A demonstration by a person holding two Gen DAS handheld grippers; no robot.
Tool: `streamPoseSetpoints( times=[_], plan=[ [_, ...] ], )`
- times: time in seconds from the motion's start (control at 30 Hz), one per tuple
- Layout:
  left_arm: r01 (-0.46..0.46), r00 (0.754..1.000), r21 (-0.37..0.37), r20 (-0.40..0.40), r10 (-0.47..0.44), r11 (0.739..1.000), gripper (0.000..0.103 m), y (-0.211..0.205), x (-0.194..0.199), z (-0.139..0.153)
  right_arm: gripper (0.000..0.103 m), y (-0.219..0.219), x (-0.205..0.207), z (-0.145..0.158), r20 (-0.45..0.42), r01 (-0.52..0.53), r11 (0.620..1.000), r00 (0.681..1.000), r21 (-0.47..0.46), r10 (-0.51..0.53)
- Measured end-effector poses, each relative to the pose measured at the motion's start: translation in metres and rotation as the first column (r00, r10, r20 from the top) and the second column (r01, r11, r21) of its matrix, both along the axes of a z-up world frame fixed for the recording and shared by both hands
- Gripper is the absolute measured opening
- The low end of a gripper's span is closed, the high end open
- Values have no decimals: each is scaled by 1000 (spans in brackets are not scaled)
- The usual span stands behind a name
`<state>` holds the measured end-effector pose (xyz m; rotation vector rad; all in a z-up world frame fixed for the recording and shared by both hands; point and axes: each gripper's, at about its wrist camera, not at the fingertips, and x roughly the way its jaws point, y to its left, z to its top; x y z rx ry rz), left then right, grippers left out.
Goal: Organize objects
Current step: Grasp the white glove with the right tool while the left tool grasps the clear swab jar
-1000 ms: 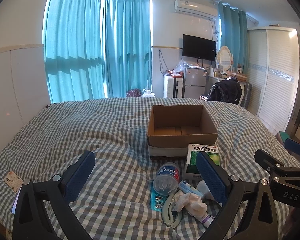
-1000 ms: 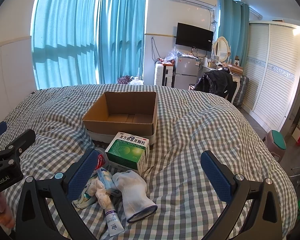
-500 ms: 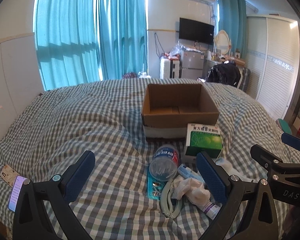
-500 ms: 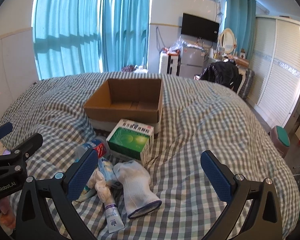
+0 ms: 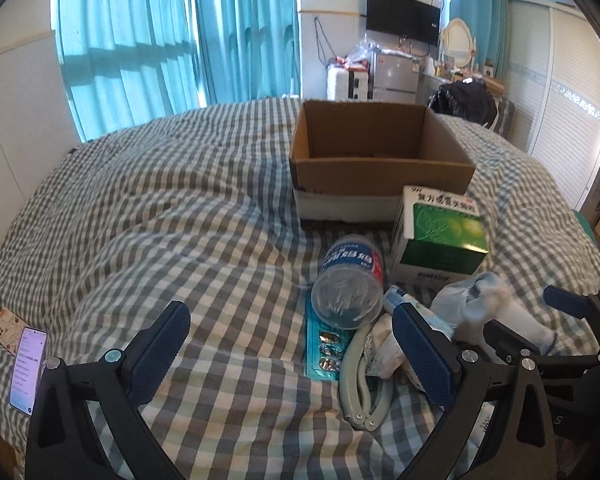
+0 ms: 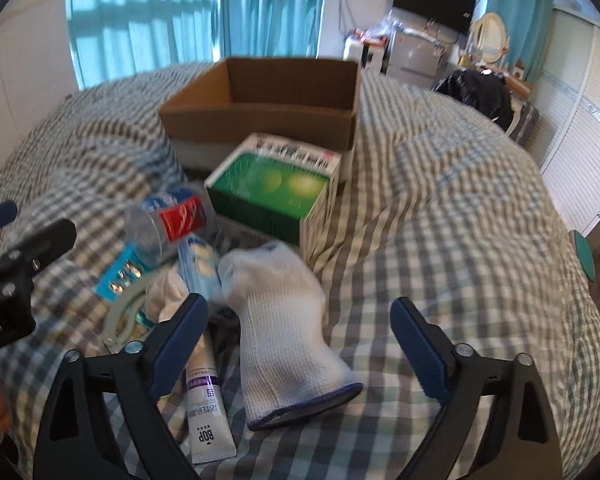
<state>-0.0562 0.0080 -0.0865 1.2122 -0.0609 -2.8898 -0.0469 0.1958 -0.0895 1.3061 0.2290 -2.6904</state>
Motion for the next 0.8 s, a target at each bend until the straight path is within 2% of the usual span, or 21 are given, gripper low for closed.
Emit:
streamPoseSetpoints(
  times=[0.1, 0.13, 0.17, 0.27, 0.37, 0.53, 0.7, 0.8],
  plan=[
    [7, 1000, 1, 30, -7, 1000, 103, 3, -10, -9, 74, 0, -8, -10, 42, -26, 1000, 999, -13, 27],
    [9, 999, 4, 45, -10, 1000, 103, 5, -16, -13, 63, -1, -10, -12, 56, -35, 999, 998, -17, 36],
    [11, 998, 6, 56, -12, 1000, 103, 6, -20, -15, 49, -2, -12, -16, 76, -46, 999, 996, -23, 48],
    [19, 995, 12, 96, -20, 1000, 103, 12, -35, -25, 39, -2, -19, -21, 96, -64, 997, 993, -45, 68],
    [21, 991, 17, 131, -23, 1000, 103, 16, -49, -35, 36, 2, -23, -15, 81, -89, 993, 992, -80, 95],
    [19, 984, 45, 178, -27, 999, 103, 21, -71, -47, 36, 7, -36, -4, 51, -87, 994, 995, -61, 90],
    [17, 976, 64, 216, -30, 998, 102, 23, -89, -59, 36, 9, -42, -7, 57, -99, 992, 993, -72, 103],
    [28, 972, 92, 230, -49, 995, 91, 25, -94, -64, 36, 9, -43, -12, 64, -107, 991, 992, -80, 112]
  ],
)
